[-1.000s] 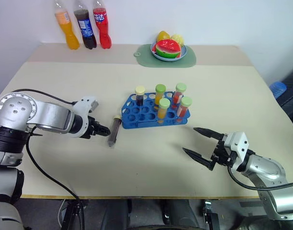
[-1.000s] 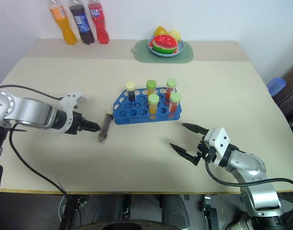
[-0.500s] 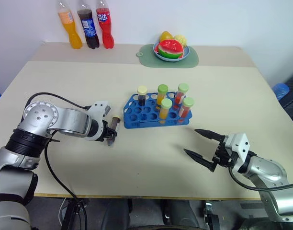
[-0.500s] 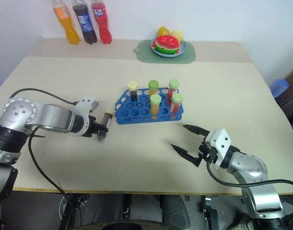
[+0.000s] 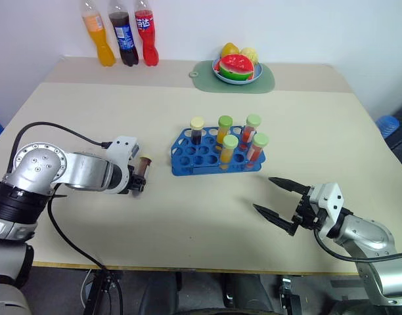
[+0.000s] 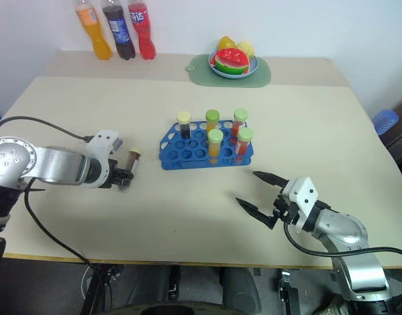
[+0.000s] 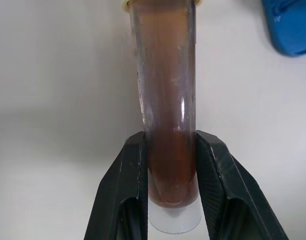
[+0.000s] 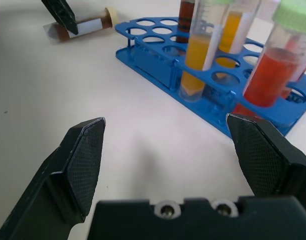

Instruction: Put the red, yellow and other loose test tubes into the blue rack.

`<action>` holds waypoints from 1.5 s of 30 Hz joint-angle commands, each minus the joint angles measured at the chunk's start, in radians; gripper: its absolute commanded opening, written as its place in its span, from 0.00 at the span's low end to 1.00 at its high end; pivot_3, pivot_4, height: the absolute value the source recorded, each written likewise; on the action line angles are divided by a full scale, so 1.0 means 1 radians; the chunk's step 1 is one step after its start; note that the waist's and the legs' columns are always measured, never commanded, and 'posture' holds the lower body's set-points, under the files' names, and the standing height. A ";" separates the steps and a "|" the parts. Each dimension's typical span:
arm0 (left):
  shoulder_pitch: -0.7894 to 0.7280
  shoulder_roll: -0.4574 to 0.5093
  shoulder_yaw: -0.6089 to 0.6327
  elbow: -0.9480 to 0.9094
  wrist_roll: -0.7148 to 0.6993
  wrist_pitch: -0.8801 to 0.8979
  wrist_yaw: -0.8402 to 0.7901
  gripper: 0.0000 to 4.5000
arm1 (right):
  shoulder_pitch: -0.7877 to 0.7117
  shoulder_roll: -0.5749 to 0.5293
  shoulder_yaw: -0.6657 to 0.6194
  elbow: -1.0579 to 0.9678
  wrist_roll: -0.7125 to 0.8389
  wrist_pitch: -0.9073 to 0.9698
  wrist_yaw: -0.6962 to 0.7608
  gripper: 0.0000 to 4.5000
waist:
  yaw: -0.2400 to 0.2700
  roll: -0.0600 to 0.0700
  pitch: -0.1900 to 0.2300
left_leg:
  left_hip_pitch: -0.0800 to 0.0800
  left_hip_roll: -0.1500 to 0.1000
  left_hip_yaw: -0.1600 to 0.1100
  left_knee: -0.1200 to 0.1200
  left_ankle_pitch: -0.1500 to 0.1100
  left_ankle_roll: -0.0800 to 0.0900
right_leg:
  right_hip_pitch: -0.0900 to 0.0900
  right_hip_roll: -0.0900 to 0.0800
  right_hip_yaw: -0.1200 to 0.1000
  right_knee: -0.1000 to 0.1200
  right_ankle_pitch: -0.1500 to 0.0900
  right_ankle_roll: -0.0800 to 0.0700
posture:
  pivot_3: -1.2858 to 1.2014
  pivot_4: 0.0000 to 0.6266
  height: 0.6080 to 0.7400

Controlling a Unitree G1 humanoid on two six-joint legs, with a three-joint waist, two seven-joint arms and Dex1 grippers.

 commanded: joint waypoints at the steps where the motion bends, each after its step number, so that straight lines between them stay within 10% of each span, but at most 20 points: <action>1: 0.044 0.025 0.081 -0.100 0.170 -0.046 -0.133 0.17 | -0.019 -0.008 -0.004 -0.009 0.021 -0.006 0.014 0.95 | 0.000 0.000 0.000 | 0.000 0.000 0.000 0.000 0.000 0.000 | 0.000 0.000 0.000 0.000 0.000 0.000 | 0.52 0.24 1.00; 11: 0.427 -0.073 0.312 -0.276 0.699 -0.669 -0.917 0.17 | -0.033 -0.012 -0.011 0.003 0.025 -0.004 0.029 0.95 | -0.003 0.001 0.000 | -0.001 0.001 0.002 -0.002 0.000 0.000 | -0.001 -0.001 0.000 -0.002 0.000 -0.001 | 0.52 0.24 1.00; 20: 0.473 -0.400 0.278 -0.152 1.059 -1.330 -1.362 0.17 | 0.022 -0.025 -0.072 -0.041 0.044 0.026 -0.001 0.95 | 0.002 0.003 -0.001 | -0.002 0.000 0.002 -0.002 0.000 0.000 | 0.000 -0.002 0.000 -0.005 0.000 -0.002 | 0.52 0.24 1.00; 33: 0.194 -0.708 0.257 0.374 1.067 -1.376 -1.612 0.17 | 0.097 0.024 -0.091 -0.115 0.013 0.032 -0.113 0.95 | -0.001 0.003 -0.001 | -0.002 0.001 0.000 0.001 -0.001 0.002 | 0.001 0.001 0.000 -0.003 0.000 -0.001 | 0.52 0.24 1.00; 45: -0.056 -0.737 0.233 0.731 1.188 -1.381 -1.803 0.17 | 0.050 0.089 -0.010 -0.082 -0.066 -0.030 -0.189 0.95 | -0.006 0.003 -0.001 | -0.002 0.001 -0.001 0.000 -0.001 0.003 | 0.000 0.003 0.000 -0.003 0.000 -0.001 | 0.52 0.24 1.00</action>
